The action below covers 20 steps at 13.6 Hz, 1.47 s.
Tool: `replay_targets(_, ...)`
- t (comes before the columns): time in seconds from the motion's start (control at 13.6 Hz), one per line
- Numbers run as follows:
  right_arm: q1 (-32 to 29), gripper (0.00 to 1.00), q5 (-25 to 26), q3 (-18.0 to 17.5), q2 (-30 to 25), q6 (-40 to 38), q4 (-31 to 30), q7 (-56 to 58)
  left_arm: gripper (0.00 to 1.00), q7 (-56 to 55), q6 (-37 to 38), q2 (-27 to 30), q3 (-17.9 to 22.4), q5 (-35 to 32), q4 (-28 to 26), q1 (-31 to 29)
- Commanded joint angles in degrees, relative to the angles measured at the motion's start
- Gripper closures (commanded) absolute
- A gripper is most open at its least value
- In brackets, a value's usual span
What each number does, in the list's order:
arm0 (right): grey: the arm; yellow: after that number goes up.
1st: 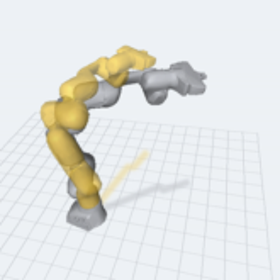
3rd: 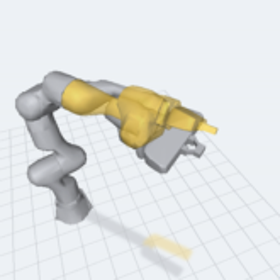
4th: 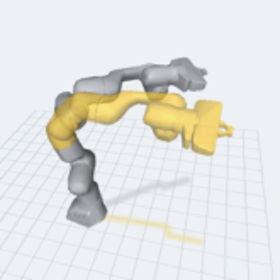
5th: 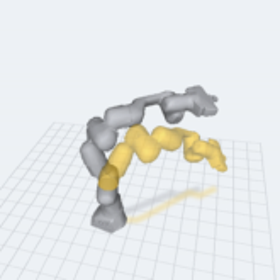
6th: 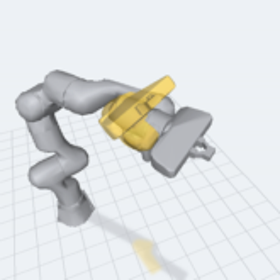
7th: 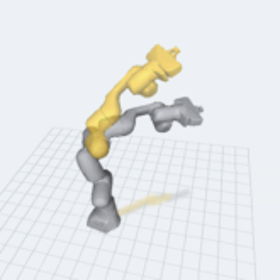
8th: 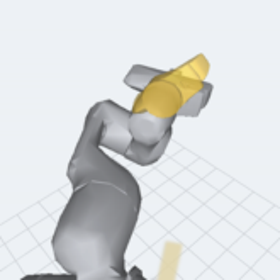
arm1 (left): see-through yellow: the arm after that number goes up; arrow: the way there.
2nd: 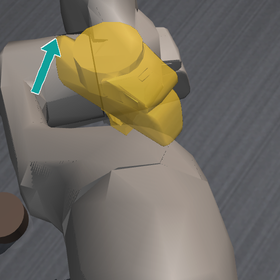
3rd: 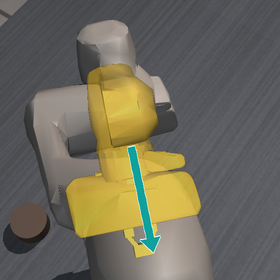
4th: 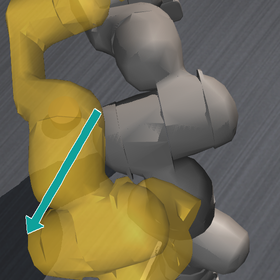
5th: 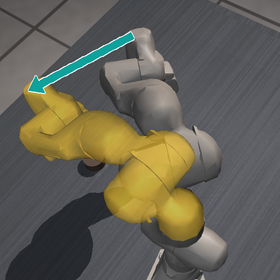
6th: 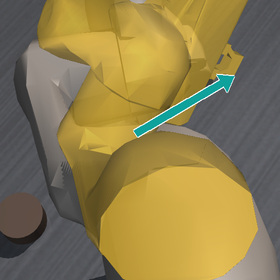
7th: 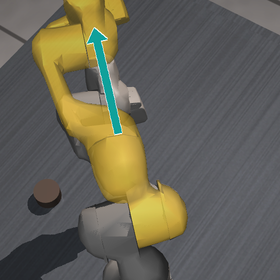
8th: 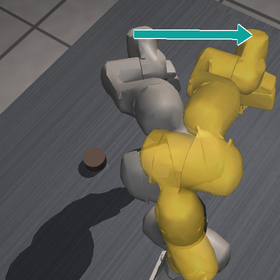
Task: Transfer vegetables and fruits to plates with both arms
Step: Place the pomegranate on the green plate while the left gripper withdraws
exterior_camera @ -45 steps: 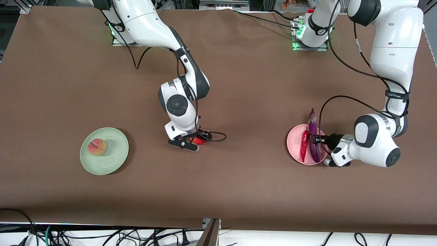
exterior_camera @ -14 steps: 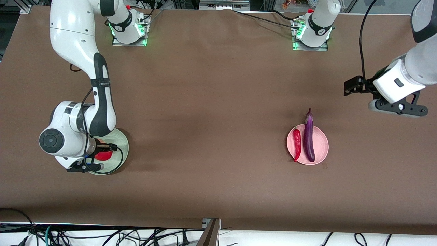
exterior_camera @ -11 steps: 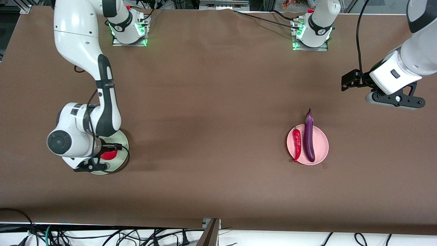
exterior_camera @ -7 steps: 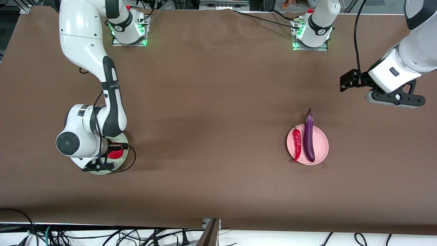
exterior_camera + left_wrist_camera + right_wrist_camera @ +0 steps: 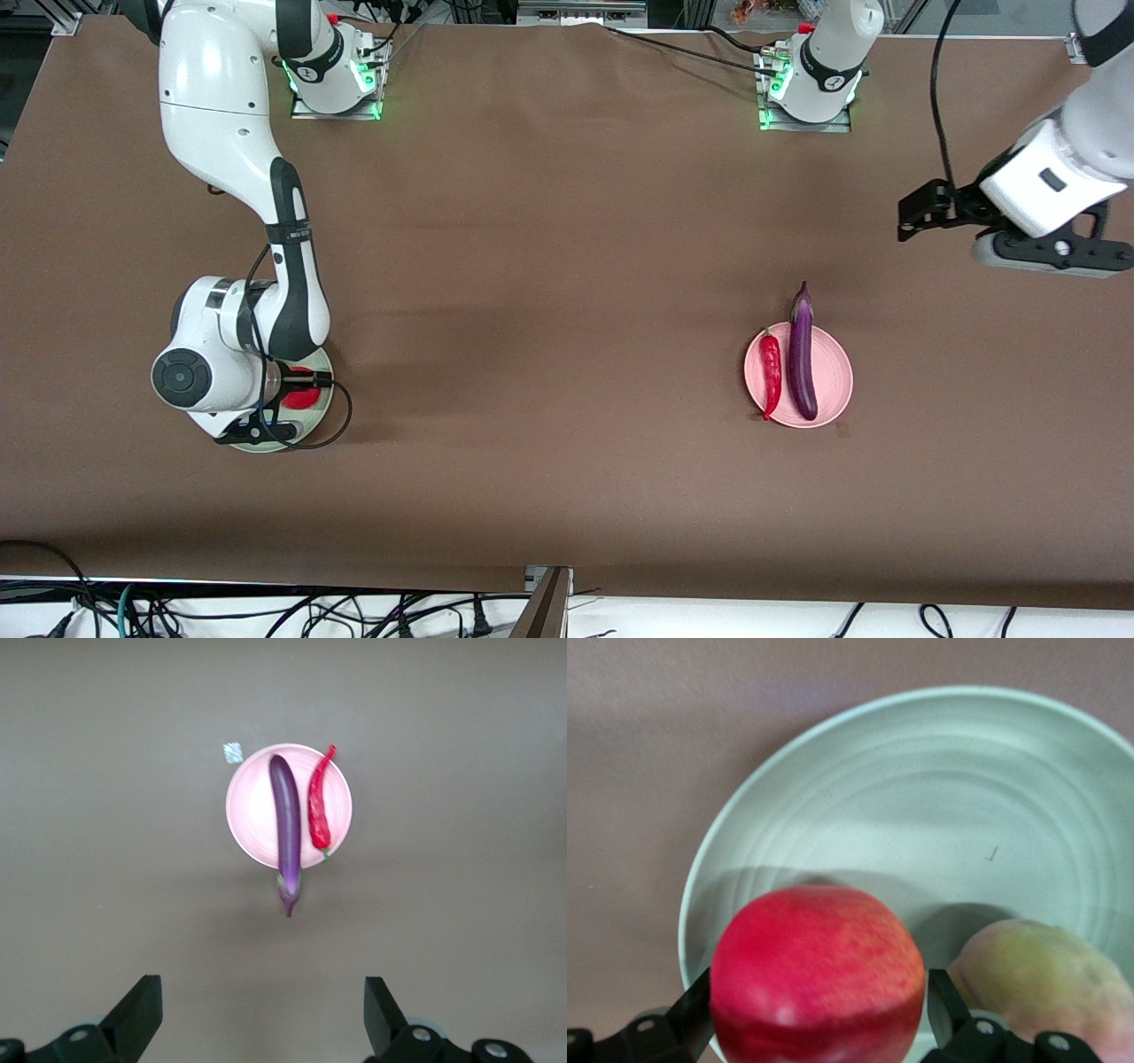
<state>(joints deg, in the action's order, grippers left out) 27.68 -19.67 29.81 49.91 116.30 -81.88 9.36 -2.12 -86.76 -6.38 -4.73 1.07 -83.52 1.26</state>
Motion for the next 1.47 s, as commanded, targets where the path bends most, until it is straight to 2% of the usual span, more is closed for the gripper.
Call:
replay_targets(0.0, 0.0, 0.0, -0.81, 0.51, -2.18, -0.8, 1.89, 0.92, 0.0, -0.69, 0.19, 0.05, -0.63, -0.63, 1.25, -0.92)
replay_targets(0.15, 0.09, 0.0, -0.55, 1.38, -4.55, -1.33, 1.98, 1.1, 0.0, -0.69, 0.11, -0.04, -0.99, -1.07, 1.16, -1.0)
replay_targets(0.51, 0.09, 0.0, -0.55, 3.32, -12.98, -11.16, 2.07, 1.1, 0.0, -0.69, 0.11, -0.39, -0.55, -0.37, 0.81, -1.79)
replay_targets(0.66, 0.61, 0.0, 0.33, 2.8, -17.28, -16.34, 2.07, 0.05, 0.0, -0.78, 0.1, -0.65, -0.46, -0.37, 0.81, -1.88)
replay_targets(0.81, -0.95, 0.0, 4.0, 1.14, -22.2, -21.09, 1.37, -0.92, 0.0, -0.78, 0.19, -0.57, -0.37, -0.36, 0.81, -1.79)
replay_targets(0.88, -3.92, 0.0, 7.5, -3.49, -24.84, -22.85, 1.11, -1.09, 0.0, -0.78, 0.19, -0.65, -0.37, -0.28, 0.81, -1.88)
replay_targets(1.03, -13.93, 0.0, 15.5, -16.83, -31.25, -26.46, -1.17, -2.58, 0.0, -0.69, 0.1, -0.83, -0.37, -0.36, 0.81, -1.79)
replay_targets(1.1, -17.02, 0.0, 17.45, -20.98, -33.89, -26.56, -3.27, -4.77, 0.0, -0.61, 0.1, -0.83, -0.37, -0.71, 0.81, -1.79)
replay_targets(1.39, -23.18, 0.0, 17.65, -28.3, -41.2, -27.52, -9.43, -6.02, 0.0, -0.6, -0.33, -1.62, -0.37, -0.37, 1.34, -1.88)
